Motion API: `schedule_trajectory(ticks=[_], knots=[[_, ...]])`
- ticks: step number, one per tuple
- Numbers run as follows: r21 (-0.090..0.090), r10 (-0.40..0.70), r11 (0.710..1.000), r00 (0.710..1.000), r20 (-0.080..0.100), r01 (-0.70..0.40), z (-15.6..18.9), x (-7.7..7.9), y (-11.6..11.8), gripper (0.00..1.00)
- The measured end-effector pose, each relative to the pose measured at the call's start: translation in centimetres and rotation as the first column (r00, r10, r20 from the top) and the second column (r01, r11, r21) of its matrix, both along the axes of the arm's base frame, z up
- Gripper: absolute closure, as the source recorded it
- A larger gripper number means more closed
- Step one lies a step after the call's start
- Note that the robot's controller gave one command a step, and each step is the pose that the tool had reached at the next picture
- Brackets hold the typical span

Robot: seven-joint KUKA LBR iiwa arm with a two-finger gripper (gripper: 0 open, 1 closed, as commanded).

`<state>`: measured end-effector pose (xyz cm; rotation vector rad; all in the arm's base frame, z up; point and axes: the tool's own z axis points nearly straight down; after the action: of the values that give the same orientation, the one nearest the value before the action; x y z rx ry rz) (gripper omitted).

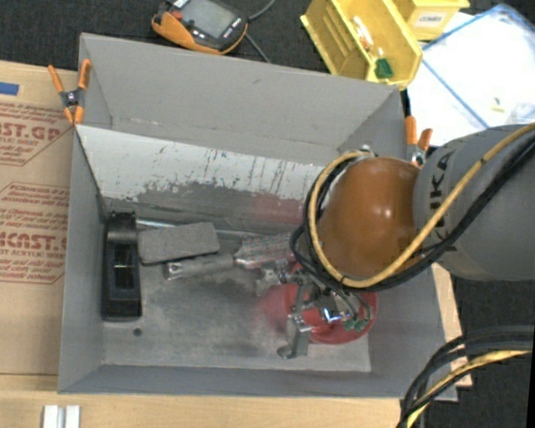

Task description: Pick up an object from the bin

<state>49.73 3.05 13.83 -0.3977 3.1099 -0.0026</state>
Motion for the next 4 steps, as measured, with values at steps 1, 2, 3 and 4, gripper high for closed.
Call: schedule_trajectory(ticks=[1,2,3,4], knots=[[0.002,-0.017,1.0,1.0,-0.003,0.017,-0.5,0.1,0.1,0.0],[0.005,-0.111,0.994,0.994,-0.001,0.111,2.4,-1.6,-5.3,0.0],[0.007,-0.321,0.947,0.947,-0.005,0.321,-3.7,3.1,0.6,0.0],[0.009,-0.307,0.952,0.952,0.004,0.307,1.4,7.0,-5.5,1.0]])
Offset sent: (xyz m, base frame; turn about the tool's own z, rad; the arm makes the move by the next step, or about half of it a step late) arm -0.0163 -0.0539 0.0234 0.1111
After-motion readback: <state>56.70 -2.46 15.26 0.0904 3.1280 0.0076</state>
